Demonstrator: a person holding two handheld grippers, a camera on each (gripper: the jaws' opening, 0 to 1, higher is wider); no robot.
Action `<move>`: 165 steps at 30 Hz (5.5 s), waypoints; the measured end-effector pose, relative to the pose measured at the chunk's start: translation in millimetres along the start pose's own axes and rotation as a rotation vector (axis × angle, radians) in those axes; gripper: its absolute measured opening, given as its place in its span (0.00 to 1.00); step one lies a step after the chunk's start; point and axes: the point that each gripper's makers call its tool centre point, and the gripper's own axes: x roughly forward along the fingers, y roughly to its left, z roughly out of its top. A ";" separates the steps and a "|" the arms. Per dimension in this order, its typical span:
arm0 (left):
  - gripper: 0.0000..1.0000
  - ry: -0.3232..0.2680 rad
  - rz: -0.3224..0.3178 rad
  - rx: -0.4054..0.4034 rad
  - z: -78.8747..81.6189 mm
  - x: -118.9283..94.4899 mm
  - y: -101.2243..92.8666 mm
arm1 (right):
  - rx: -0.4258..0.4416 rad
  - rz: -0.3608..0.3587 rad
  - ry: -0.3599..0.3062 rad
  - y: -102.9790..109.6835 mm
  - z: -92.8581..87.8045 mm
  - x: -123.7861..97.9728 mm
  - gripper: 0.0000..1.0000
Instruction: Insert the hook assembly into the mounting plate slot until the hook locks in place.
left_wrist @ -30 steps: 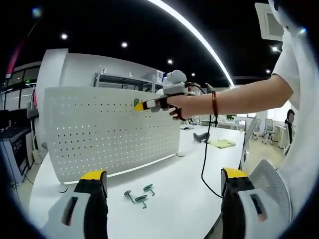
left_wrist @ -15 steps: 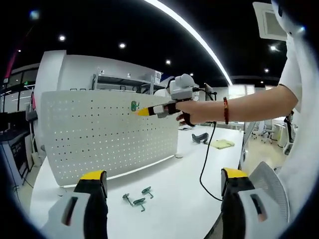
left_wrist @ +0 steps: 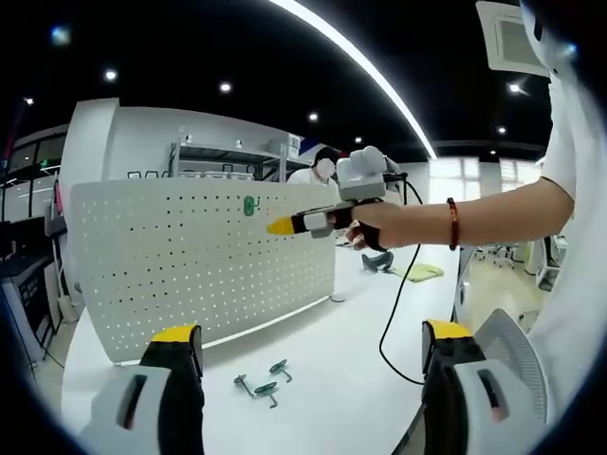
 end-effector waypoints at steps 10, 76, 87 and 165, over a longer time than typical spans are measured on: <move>1.00 0.007 -0.003 -0.012 -3.3 3.4 -4.3 | -0.004 0.112 0.056 19.6 -31.9 -5.2 0.55; 0.99 0.050 0.051 -0.070 -26.3 10.7 7.2 | -0.165 0.443 0.479 62.2 -184.2 15.4 0.46; 0.99 0.055 0.065 -0.079 -30.4 8.4 9.7 | -0.206 0.506 0.541 72.2 -201.0 18.6 0.40; 0.97 0.100 0.089 -0.153 -57.1 5.1 27.0 | -0.427 0.674 0.748 91.9 -268.4 34.3 0.03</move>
